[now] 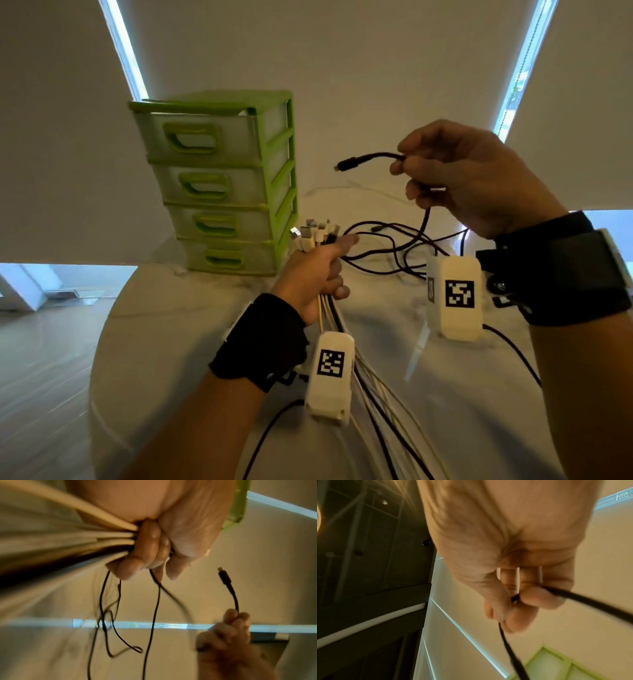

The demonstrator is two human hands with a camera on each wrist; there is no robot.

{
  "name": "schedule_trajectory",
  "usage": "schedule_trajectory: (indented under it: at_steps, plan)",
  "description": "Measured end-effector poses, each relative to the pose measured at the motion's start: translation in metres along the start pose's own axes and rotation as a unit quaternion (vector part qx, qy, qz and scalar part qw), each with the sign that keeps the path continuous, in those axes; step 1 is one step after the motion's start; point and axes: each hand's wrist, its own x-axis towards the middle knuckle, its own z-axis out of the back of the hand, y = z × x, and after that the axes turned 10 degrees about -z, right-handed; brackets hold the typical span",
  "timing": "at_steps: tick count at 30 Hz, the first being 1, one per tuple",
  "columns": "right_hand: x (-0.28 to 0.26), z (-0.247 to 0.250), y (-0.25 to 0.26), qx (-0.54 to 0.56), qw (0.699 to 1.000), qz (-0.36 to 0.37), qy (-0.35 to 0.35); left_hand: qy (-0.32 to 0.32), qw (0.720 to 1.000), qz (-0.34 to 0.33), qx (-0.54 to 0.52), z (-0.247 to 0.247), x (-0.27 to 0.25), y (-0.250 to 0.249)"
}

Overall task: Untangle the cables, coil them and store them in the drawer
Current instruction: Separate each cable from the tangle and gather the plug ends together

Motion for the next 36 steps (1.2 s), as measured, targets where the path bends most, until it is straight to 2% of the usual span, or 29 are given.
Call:
schedule_trajectory:
  at_steps: [4, 10, 14, 16, 20, 23, 26, 29, 32, 34, 36]
  plan:
    - [0.000, -0.014, -0.010, -0.169, 0.984, 0.016, 0.060, 0.023, 0.990, -0.015, -0.141, 0.000, -0.002, -0.008]
    - [0.004, -0.036, -0.021, -0.206, 0.959, -0.056, 0.186, 0.021, 0.966, -0.066, -0.249, 0.000, -0.006, -0.011]
    - [0.006, -0.033, -0.024, -0.255, 0.946, -0.091, 0.180, 0.058, 0.953, -0.086, -0.284, 0.001, -0.009, -0.017]
    - [0.006, -0.034, -0.026, -0.262, 0.942, -0.105, 0.180, 0.071, 0.957, -0.087, -0.268, 0.002, -0.010, -0.016]
    - [0.009, -0.032, -0.031, -0.298, 0.930, -0.118, 0.181, 0.041, 0.965, -0.096, -0.239, 0.000, -0.007, -0.015]
    - [0.013, -0.016, -0.033, -0.338, 0.920, -0.132, 0.147, 0.010, 0.952, -0.112, -0.286, 0.009, -0.002, -0.017]
    - [0.018, 0.012, -0.038, -0.355, 0.919, -0.145, 0.094, 0.026, 0.938, -0.133, -0.319, 0.013, -0.002, -0.019]
    - [0.018, 0.041, -0.041, -0.371, 0.912, -0.173, 0.014, 0.015, 0.922, -0.161, -0.351, 0.012, -0.004, -0.024]
    - [0.010, 0.066, -0.042, -0.365, 0.908, -0.195, -0.068, 0.010, 0.921, -0.178, -0.346, 0.015, -0.004, -0.029]
    - [0.008, 0.072, -0.042, -0.350, 0.913, -0.164, -0.129, 0.011, 0.925, -0.181, -0.333, 0.016, -0.003, -0.028]
    - [0.008, 0.072, -0.040, -0.315, 0.922, -0.094, -0.205, 0.003, 0.928, -0.192, -0.320, 0.017, -0.001, -0.025]
